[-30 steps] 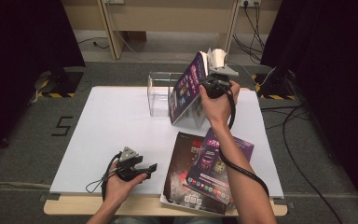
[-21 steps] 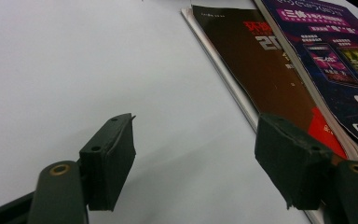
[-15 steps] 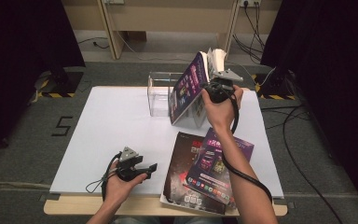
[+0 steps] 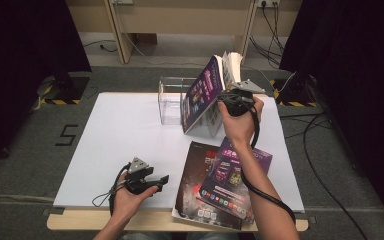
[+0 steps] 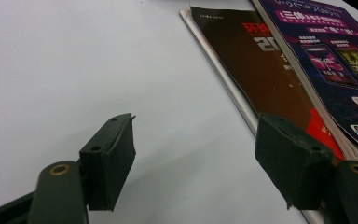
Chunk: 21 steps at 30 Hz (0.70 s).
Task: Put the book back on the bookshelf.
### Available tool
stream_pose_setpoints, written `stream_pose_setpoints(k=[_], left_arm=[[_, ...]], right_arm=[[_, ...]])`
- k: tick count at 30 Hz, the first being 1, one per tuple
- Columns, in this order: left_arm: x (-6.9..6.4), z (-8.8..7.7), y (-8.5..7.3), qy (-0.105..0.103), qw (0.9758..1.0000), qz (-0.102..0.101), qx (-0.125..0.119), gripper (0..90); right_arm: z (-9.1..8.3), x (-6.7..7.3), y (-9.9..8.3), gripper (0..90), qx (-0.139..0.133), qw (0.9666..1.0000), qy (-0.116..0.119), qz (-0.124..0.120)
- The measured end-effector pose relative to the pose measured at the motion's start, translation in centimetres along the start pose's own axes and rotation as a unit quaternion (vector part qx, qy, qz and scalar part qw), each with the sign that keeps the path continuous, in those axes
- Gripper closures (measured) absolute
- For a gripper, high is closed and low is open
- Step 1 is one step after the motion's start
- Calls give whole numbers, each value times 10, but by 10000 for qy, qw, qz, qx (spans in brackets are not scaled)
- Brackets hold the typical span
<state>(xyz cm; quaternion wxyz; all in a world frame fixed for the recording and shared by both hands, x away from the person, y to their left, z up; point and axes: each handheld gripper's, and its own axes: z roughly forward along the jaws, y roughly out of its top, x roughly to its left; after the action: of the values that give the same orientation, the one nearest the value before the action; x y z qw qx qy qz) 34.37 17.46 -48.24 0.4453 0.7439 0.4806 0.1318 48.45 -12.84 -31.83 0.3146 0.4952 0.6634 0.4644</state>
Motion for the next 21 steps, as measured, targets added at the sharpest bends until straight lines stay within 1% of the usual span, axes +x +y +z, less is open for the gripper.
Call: stream_pose_setpoints(k=[7,13,15,21], left_arm=[[-1,0,0,-12,10000,-2,4,278],[-1,1,0,-15,10000,-1,-2,278],[-2,1,0,-21,10000,3,-6,278],[-3,1,0,-37,10000,-2,-10,279]], right_arm=[[-7,-2,-7,616,34,10000,58,1],[-12,-4,-13,615,81,9999,127,55],[-13,-4,-15,615,99,9999,120,28],[-16,-7,-23,614,185,9997,144,71]])
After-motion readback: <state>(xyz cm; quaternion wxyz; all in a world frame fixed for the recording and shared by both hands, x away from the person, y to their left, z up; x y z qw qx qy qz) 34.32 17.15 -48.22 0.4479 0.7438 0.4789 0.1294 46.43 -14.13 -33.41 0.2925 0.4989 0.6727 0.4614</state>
